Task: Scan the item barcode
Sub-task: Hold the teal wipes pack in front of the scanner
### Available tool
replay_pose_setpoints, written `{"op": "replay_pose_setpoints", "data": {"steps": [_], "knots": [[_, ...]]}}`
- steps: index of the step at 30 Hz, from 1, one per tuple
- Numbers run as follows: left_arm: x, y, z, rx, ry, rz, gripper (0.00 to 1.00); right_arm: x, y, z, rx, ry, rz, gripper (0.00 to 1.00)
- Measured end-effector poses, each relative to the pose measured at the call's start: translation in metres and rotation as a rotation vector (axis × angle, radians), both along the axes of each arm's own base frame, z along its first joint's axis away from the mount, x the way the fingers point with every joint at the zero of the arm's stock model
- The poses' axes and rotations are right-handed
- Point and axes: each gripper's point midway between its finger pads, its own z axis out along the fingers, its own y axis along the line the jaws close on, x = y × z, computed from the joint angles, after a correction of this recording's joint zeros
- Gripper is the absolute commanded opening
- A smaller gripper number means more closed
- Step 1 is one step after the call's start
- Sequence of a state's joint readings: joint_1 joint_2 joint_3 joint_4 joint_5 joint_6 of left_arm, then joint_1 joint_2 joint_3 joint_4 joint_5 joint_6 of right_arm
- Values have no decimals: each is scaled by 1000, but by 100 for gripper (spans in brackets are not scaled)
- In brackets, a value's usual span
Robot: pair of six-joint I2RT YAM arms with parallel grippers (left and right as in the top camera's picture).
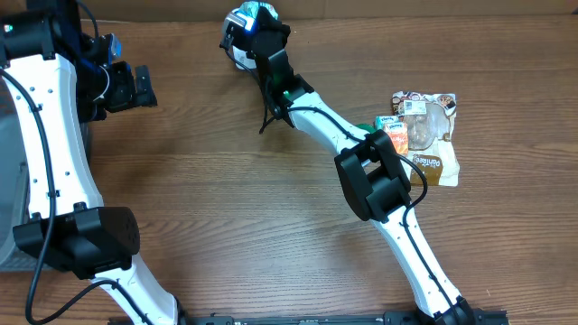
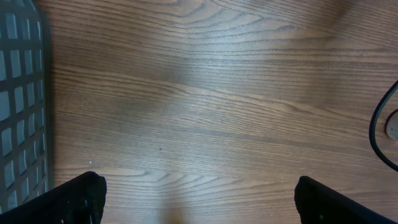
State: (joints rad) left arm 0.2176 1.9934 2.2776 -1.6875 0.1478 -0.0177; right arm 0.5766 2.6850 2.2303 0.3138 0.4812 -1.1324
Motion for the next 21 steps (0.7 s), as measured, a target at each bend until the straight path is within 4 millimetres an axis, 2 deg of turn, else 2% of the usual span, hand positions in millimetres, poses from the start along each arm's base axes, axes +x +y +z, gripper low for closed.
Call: {"op": "replay_pose_setpoints", "data": {"steps": [21], "knots": [[0,0,0,0,0,0,100,0,1,12,-59,-54,0,4]]}}
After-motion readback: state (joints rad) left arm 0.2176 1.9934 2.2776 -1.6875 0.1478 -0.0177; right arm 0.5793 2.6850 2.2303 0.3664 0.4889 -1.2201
